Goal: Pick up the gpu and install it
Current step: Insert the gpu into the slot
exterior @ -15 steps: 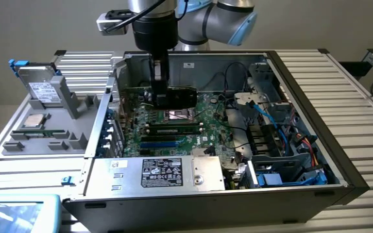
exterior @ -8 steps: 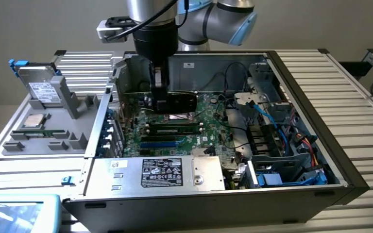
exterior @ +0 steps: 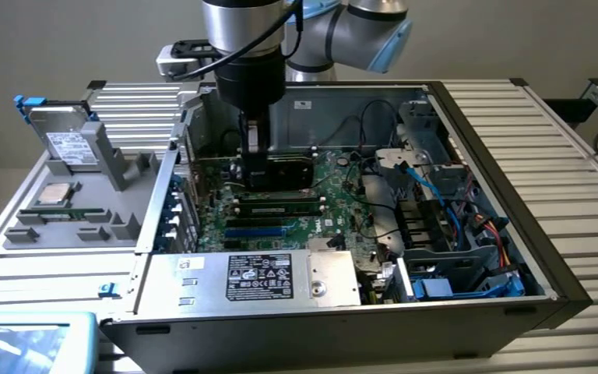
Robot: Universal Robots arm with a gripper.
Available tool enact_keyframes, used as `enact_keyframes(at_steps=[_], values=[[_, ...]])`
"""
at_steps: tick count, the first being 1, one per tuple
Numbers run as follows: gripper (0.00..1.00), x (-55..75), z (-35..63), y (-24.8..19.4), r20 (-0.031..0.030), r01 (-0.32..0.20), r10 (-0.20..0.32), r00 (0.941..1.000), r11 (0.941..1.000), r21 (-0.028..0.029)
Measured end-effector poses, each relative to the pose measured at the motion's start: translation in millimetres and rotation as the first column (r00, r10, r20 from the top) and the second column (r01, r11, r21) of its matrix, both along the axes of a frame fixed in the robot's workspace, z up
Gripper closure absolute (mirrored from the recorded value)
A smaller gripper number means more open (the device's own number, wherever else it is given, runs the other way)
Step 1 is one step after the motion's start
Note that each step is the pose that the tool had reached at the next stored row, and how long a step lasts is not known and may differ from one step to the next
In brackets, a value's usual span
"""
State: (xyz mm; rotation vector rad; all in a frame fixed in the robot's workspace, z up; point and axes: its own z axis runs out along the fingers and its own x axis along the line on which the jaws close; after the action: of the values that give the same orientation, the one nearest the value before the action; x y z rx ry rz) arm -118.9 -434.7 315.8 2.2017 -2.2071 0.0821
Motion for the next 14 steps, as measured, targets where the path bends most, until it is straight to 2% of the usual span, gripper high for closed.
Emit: enact_keyframes(at_steps=[5, 14], values=[[0.71, 0.0, -9.2, -6.0, -0.0032, 0.000, 0.000, 1.0000, 1.0000, 0.0006], [0.71, 0.0, -25.5, -9.4, -0.0091, 0.000, 0.000, 1.0000, 1.0000, 0.0041]])
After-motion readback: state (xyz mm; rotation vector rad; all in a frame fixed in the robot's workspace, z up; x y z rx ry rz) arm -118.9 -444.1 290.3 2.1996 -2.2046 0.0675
